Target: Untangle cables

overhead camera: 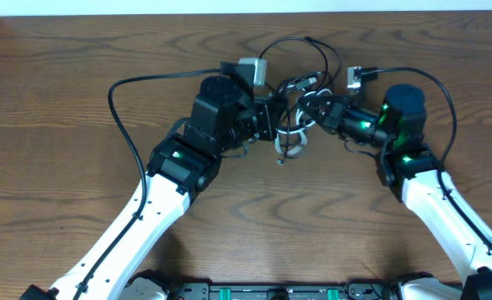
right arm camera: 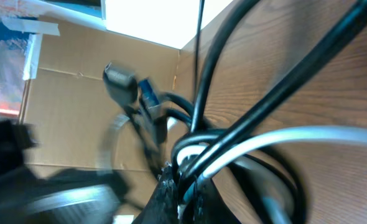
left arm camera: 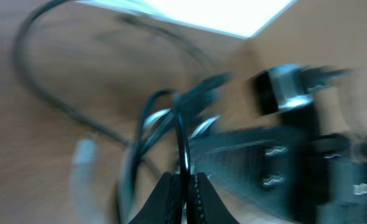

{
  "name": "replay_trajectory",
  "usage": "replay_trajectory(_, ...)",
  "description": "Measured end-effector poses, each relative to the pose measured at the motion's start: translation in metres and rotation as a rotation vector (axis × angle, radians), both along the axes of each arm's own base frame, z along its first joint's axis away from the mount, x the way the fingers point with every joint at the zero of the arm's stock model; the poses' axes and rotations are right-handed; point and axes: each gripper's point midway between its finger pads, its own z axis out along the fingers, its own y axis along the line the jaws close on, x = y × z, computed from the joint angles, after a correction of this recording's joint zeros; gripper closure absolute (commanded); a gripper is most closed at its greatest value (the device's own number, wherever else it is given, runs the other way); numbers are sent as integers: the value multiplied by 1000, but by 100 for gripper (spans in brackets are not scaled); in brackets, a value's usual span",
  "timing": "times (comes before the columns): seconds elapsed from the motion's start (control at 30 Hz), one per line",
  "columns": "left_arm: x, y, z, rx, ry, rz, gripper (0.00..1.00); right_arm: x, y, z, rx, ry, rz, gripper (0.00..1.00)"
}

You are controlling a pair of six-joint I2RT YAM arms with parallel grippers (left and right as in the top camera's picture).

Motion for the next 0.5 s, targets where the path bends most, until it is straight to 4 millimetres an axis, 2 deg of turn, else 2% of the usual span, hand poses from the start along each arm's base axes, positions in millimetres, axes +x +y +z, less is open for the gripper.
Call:
replay_trajectory(0.1,-3,17,-23,92,64,62,93,0,-9,2,13,-3,13,99)
replay_trajectory(0.3,-9,36,-45,199,125,122,93,-1,-16,6,30,-11,37,99)
replay_trajectory(0.5,-11,43,-70,272,194,142,92,1,-22,9,33,-25,32,99)
